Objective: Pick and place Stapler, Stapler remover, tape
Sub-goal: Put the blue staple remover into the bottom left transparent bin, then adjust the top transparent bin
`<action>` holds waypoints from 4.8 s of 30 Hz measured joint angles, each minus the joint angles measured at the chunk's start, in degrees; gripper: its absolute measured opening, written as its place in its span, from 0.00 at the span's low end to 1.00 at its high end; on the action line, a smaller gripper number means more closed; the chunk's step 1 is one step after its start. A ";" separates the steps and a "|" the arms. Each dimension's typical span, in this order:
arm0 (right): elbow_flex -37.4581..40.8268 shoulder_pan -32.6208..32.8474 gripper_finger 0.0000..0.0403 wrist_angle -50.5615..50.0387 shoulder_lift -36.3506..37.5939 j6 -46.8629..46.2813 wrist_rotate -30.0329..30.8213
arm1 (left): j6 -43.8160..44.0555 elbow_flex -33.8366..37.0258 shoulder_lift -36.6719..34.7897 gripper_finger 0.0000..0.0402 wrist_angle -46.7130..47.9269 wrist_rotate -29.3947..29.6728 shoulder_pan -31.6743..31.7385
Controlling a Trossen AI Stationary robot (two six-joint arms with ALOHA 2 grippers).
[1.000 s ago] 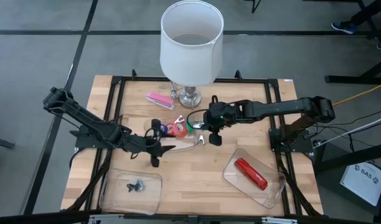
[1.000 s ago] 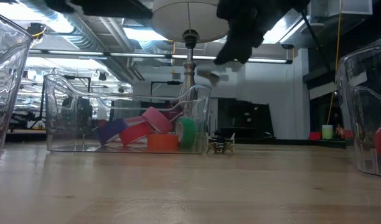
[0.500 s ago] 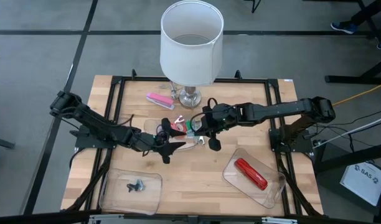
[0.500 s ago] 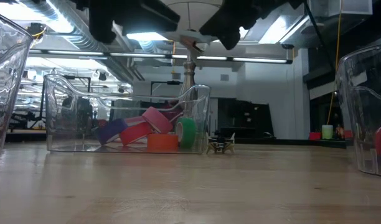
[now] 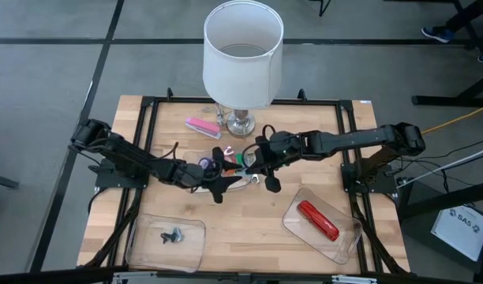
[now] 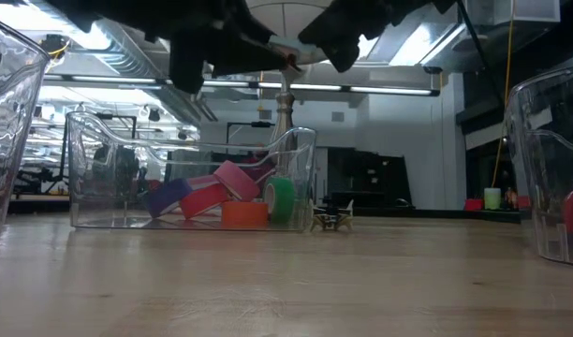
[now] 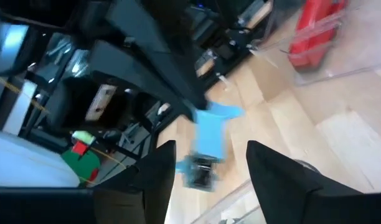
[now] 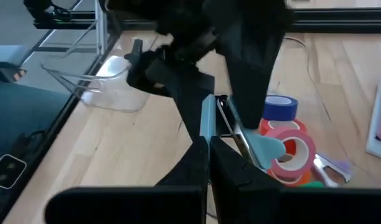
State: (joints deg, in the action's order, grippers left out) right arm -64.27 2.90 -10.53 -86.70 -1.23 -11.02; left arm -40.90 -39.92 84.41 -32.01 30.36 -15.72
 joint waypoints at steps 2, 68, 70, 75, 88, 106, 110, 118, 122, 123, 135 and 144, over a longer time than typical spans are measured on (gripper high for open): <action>0.00 -0.04 0.01 0.05 0.00 -0.05 -0.93 | -0.79 0.00 0.08 0.45 0.19 -0.94 0.23; -0.01 4.90 0.39 16.54 -3.64 -5.02 -1.63 | 77.10 -0.74 -34.50 0.10 62.35 -32.04 -28.55; -0.02 5.33 0.39 17.23 -4.62 -5.02 -1.63 | 78.93 -0.74 -33.64 0.10 63.76 -32.17 -29.98; -0.02 6.56 0.39 17.05 -6.84 -5.00 -1.63 | 81.95 -0.74 -30.16 0.11 63.56 -33.15 -33.07; -0.02 9.43 0.39 24.17 -8.24 -7.58 -1.63 | 86.59 -0.74 -18.36 0.11 64.70 -35.16 -36.85; -0.02 11.29 0.39 26.04 -8.24 -13.83 -3.61 | 88.32 -0.86 -11.68 0.24 66.57 -34.44 -35.39; -0.02 11.29 0.39 25.96 -8.24 -13.80 -3.89 | 87.40 -1.40 -12.58 0.27 66.49 -35.05 -34.35; -0.60 11.25 0.39 20.55 -7.62 -15.19 -4.25 | 85.40 -1.42 -16.66 0.30 66.60 -35.49 -33.91; -5.04 11.25 0.39 9.65 -7.37 -15.20 -3.93 | 83.52 -1.42 -20.09 0.30 66.60 -34.72 -33.72; -6.51 11.25 0.39 6.75 -7.37 -15.07 -3.55 | 82.88 -1.42 -21.09 0.30 66.59 -34.53 -33.45; -15.00 11.22 0.39 -22.16 -7.21 -14.88 9.90 | 66.41 -1.49 -32.84 0.30 66.54 -20.35 -28.52; -9.38 10.12 0.39 -24.98 -7.26 -15.12 13.00 | 52.21 -1.51 -34.22 0.30 66.50 -7.02 -23.67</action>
State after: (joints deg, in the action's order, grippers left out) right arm -73.65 13.02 -35.51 -93.95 -16.34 1.98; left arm 11.30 -41.43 50.19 34.49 23.34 -39.39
